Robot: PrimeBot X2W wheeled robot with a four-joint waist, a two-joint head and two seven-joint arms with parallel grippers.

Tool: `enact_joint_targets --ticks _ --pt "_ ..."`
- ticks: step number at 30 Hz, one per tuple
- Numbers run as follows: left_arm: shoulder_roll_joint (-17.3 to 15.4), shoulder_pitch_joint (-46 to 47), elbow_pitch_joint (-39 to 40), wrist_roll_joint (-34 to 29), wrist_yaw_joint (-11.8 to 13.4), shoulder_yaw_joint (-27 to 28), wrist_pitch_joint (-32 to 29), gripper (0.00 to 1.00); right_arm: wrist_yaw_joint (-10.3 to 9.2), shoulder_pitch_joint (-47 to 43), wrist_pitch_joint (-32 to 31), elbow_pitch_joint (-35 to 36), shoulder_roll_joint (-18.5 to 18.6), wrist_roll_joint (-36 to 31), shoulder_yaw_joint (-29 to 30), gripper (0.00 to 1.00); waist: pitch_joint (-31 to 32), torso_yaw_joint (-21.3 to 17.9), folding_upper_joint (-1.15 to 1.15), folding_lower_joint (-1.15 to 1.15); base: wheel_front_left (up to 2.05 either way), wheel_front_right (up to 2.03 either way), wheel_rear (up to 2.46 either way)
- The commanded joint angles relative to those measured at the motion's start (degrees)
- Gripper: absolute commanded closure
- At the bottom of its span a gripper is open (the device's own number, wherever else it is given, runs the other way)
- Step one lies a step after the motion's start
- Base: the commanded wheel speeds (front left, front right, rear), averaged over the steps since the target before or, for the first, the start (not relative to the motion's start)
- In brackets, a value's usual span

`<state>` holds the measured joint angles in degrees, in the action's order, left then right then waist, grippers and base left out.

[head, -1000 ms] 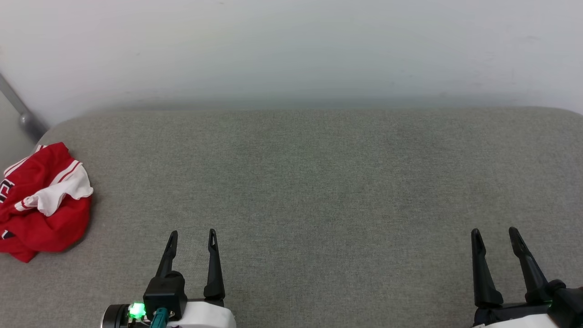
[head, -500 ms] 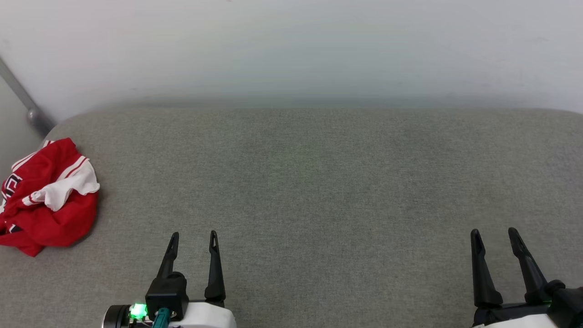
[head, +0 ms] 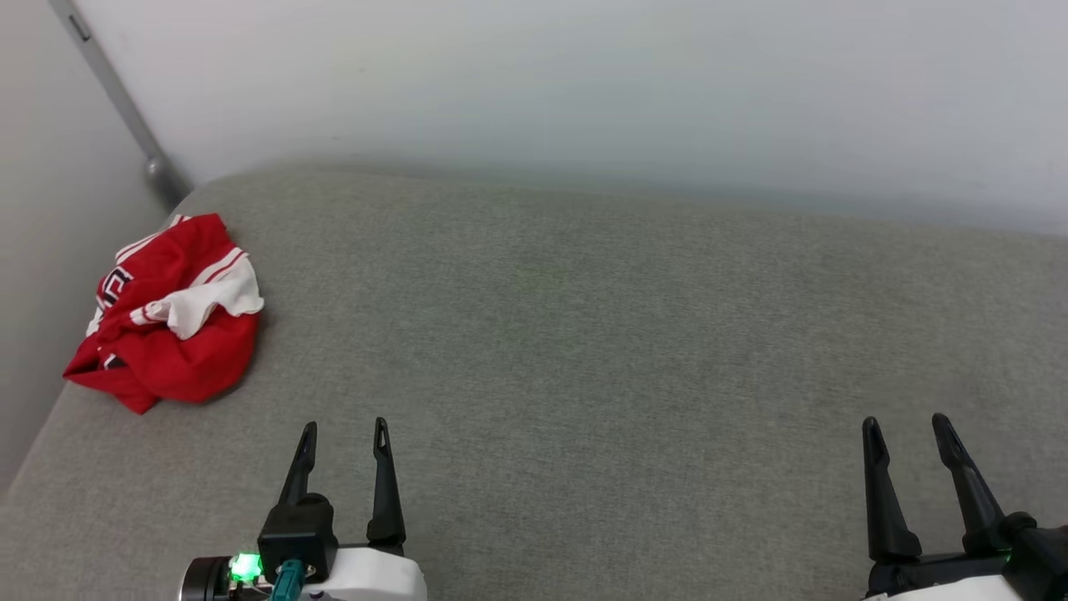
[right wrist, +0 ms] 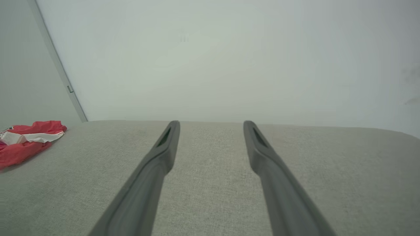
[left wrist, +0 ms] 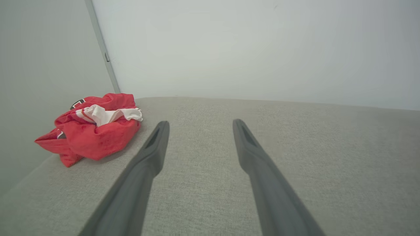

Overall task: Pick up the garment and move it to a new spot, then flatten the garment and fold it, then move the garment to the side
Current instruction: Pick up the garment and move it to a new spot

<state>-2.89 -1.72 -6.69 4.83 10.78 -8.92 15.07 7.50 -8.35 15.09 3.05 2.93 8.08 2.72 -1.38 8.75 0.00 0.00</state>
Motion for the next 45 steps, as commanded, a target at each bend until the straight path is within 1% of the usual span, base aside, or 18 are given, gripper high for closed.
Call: enact_joint_targets --ticks 1,16,20,24,31,37,38,39,40,45 --pt "0.02 0.94 0.23 0.32 0.28 0.2 0.16 0.0 -0.03 -0.4 0.13 0.25 -0.08 -0.19 -0.13 0.0 -0.52 2.36 0.0 0.0 0.0 0.0 0.0" --pt "0.03 1.67 0.54 2.11 1.58 1.22 0.16 0.0 -0.02 0.2 0.12 1.17 -0.08 -1.93 -0.51 0.0 -2.18 15.17 0.0 0.0 0.0 0.0 0.0" --pt "0.03 1.29 0.64 2.55 1.83 1.42 0.16 0.0 -0.02 0.33 0.13 1.23 -0.08 -2.32 -0.62 0.0 -2.43 17.86 0.0 0.0 0.0 0.0 0.0" --pt "0.03 0.92 0.77 2.97 2.24 1.73 0.16 0.0 -0.02 0.49 0.12 1.3 -0.08 -2.52 -0.6 0.0 -2.66 19.72 0.0 0.0 0.0 0.0 0.0" --pt "0.04 0.61 0.95 3.37 2.51 2.05 0.16 0.0 -0.02 0.94 0.12 1.17 -0.08 -2.97 -0.84 0.0 -3.05 20.44 0.0 0.0 0.0 0.0 0.0" --pt "0.03 1.41 0.42 4.2 2.88 2.95 0.16 0.0 -0.02 1.22 0.12 1.16 -0.08 -3.46 -1.26 0.0 -3.7 19.07 0.0 0.0 0.0 0.0 0.0" --pt "0.03 1.98 0.32 4.39 2.61 3.12 0.16 0.0 -0.02 1.28 0.12 1.24 -0.08 -3.54 -1.09 0.0 -3.87 18.82 0.0 0.0 0.0 0.0 0.0" --pt "0.03 4.35 -0.34 3.79 1.4 4.85 0.16 0.0 -0.03 1.61 0.12 1.53 -0.08 -3.9 -1.12 0.0 -4.74 17.87 0.0 0.0 0.0 0.0 0.0" --pt "-0.16 5.58 -0.56 3.36 0.86 5.74 0.16 0.0 -0.03 1.87 0.12 1.59 -0.08 -4.12 -1.05 0.0 -5.12 17.53 0.0 0.0 0.0 0.0 0.0" --pt "-2.72 14.01 -2.58 3.32 -2.42 11.21 0.16 0.0 -0.03 3.29 0.12 2.14 -0.08 -5.14 -0.83 0.0 -7.88 15.49 0.0 0.0 0.0 0.0 0.0"
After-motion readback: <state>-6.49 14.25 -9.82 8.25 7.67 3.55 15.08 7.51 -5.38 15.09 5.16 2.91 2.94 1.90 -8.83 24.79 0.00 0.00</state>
